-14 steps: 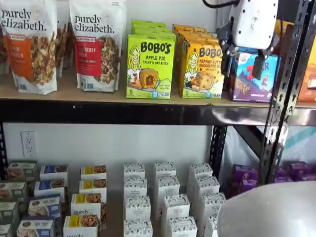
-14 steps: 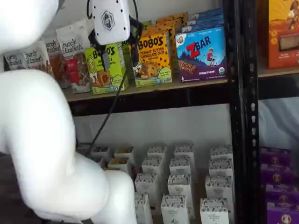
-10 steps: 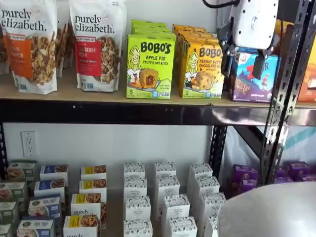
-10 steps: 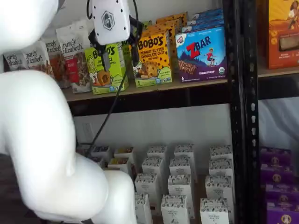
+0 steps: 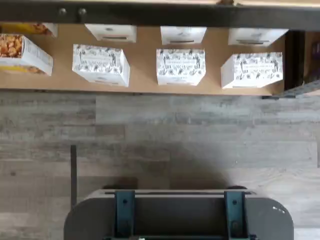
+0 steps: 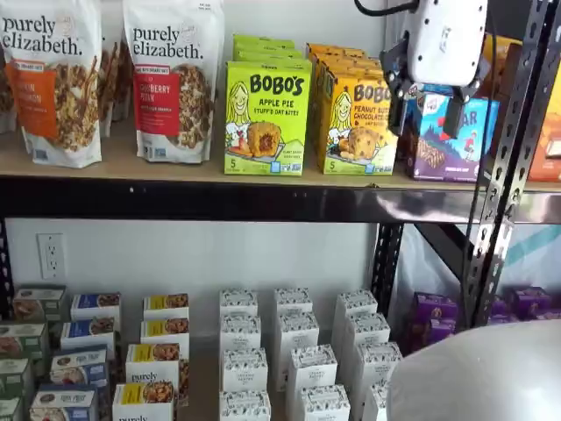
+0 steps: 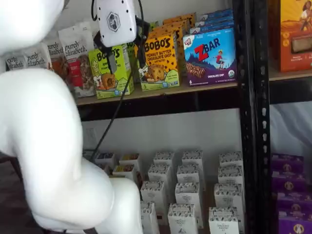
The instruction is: Pick up the orange box on the top shelf, the fifth box from the left
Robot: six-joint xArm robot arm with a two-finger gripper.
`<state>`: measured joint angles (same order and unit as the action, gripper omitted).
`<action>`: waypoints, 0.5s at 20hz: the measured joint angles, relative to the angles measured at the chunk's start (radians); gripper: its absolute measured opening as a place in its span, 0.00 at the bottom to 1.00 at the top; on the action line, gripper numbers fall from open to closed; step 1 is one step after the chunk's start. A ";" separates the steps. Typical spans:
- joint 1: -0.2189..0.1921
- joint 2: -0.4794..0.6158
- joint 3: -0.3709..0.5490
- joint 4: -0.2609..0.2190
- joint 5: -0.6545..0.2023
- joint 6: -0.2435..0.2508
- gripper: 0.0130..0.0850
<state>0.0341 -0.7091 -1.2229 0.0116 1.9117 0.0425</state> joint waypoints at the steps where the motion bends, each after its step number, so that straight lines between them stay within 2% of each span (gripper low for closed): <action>1: 0.004 0.004 0.000 0.000 -0.016 0.005 1.00; 6: 0.031 0.025 0.000 -0.016 -0.104 0.028 1.00; 10: 0.061 0.050 -0.005 -0.055 -0.172 0.051 1.00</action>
<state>0.0947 -0.6588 -1.2277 -0.0436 1.7399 0.0938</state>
